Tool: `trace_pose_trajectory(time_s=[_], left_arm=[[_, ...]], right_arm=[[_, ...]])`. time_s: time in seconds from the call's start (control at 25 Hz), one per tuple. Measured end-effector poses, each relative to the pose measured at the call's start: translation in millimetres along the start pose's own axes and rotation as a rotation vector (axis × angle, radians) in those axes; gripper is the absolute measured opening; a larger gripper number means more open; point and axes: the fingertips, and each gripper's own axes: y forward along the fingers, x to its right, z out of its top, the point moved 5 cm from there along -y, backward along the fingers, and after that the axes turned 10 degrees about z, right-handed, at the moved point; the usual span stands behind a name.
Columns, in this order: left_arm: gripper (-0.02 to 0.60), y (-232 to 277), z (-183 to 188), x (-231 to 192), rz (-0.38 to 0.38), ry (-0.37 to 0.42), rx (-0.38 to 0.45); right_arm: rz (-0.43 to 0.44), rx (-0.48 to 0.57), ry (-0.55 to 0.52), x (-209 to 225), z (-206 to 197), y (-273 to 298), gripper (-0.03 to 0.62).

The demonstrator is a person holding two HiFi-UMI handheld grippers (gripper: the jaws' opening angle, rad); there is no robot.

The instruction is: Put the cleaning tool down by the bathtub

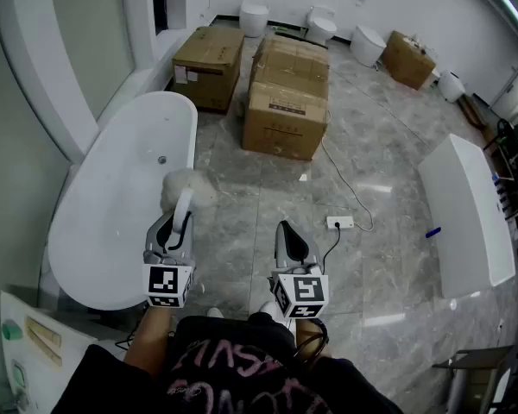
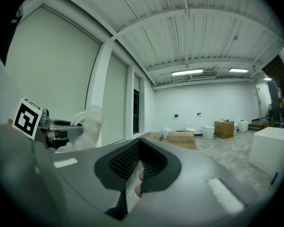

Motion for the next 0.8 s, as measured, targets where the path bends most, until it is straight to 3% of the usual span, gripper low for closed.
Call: trace_pose_trajectory(time_s=[0.6,0.8], left_arm=[[0.072,5.1,-3.0,0.4,-0.015,0.0,-0.001],[0.072,3.2,-7.6,0.4,-0.034,0.004,-0.008]], right_arm=[[0.006,-0.015,-0.033,-2.9,-7.1,5.8,0.014],[-0.016,0.012,0.009,-1.6,-7.9,2.7,0.014]])
